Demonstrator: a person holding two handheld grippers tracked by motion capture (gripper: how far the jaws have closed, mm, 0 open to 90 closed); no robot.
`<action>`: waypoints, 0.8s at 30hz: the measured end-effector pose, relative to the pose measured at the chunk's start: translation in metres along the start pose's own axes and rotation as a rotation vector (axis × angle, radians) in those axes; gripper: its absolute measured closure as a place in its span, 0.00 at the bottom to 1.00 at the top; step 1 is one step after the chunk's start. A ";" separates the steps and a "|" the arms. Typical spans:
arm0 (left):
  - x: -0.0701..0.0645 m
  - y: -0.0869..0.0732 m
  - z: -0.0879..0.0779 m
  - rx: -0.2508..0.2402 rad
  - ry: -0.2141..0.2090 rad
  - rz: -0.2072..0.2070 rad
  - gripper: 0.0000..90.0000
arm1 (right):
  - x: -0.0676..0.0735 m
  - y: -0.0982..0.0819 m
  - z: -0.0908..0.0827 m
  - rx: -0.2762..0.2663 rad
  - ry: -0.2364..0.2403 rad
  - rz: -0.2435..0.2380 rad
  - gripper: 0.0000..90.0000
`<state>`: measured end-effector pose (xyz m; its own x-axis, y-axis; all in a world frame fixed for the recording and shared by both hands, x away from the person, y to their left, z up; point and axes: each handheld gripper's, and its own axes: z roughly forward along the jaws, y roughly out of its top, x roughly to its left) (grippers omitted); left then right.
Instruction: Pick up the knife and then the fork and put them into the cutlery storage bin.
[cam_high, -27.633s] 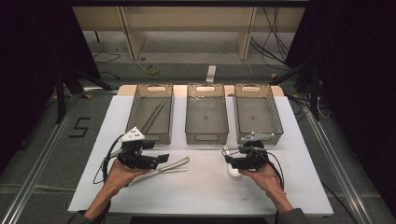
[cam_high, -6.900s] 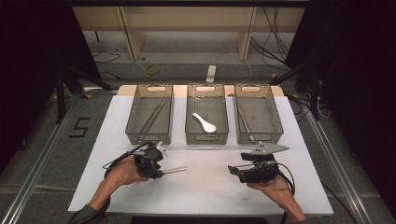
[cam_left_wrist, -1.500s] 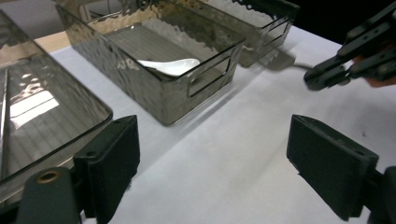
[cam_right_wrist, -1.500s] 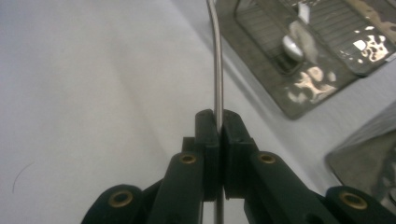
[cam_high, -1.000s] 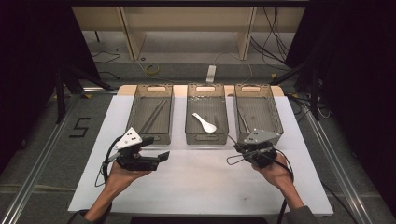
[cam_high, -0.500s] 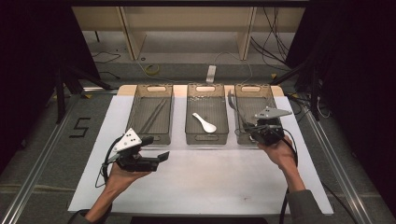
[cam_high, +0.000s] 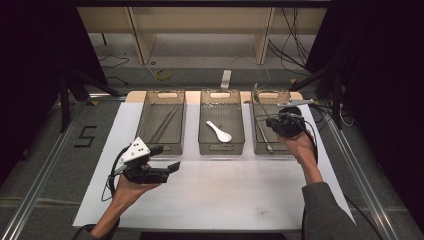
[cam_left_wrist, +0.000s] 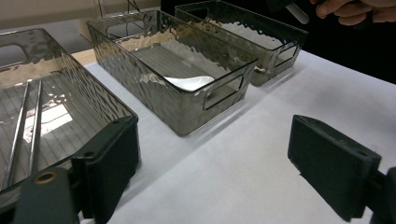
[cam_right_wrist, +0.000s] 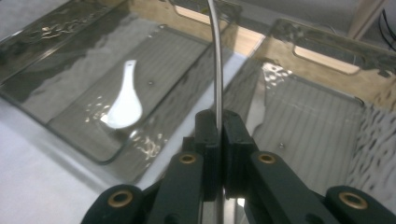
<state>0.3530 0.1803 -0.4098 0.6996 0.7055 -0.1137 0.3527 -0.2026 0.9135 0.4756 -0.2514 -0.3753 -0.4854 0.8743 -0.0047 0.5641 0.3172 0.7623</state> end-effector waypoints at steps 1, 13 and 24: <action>0.000 0.000 0.000 0.000 0.000 0.001 0.18 | -0.003 0.000 0.002 0.008 -0.009 0.013 0.97; -0.001 0.000 0.001 0.004 -0.004 0.002 0.18 | -0.029 -0.006 0.031 0.107 -0.073 0.149 0.97; 0.000 0.000 0.002 0.007 -0.006 0.000 0.17 | -0.036 -0.013 0.048 0.177 -0.093 0.204 0.97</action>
<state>0.3537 0.1790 -0.4104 0.7032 0.7015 -0.1162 0.3570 -0.2069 0.9109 0.5179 -0.2695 -0.4159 -0.2909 0.9541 0.0713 0.7558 0.1835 0.6286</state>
